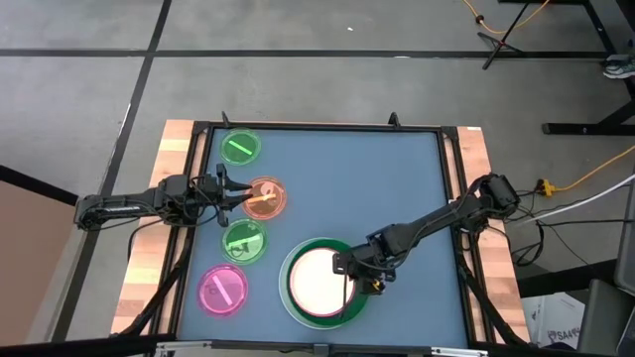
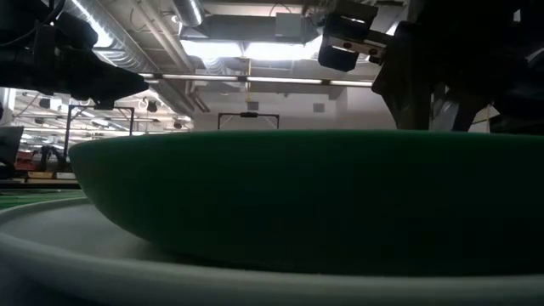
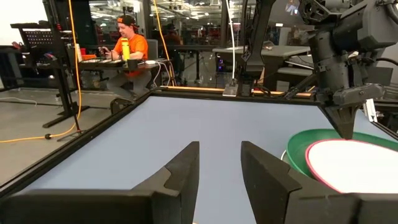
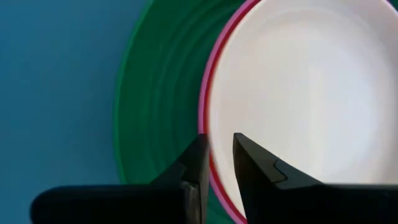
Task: Stack plastic plates
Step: Stack the top green plate on the white plate
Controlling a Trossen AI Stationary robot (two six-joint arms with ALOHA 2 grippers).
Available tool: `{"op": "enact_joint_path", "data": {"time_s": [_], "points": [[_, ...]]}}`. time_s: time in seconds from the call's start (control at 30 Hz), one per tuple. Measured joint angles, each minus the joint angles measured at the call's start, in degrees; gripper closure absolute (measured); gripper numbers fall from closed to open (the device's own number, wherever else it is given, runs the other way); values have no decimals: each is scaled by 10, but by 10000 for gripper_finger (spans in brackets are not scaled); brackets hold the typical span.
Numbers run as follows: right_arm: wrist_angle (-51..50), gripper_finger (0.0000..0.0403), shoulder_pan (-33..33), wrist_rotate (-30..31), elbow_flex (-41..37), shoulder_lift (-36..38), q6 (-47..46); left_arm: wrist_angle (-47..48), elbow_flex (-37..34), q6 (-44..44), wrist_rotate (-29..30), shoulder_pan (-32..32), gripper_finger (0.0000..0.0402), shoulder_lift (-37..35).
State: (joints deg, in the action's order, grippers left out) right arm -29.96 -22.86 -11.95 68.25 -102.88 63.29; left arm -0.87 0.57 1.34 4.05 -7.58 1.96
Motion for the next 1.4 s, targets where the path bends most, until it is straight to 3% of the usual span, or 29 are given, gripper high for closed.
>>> {"op": "enact_joint_path", "data": {"time_s": [0.27,0.57,0.8,1.1,1.3,1.4], "points": [[-18,341,1,80,5,49,0,-36,0,59,69,0,290,0],[-108,341,13,152,5,142,-37,-97,0,76,90,0,290,36],[-176,341,70,109,5,208,-60,-155,8,79,115,0,290,109],[-197,341,155,78,-1,303,-48,-152,101,93,143,0,290,242],[-159,341,190,78,-77,387,-40,-123,188,92,186,-2,290,352],[-116,341,202,78,-131,437,-44,-61,244,111,198,-19,290,407]]}}
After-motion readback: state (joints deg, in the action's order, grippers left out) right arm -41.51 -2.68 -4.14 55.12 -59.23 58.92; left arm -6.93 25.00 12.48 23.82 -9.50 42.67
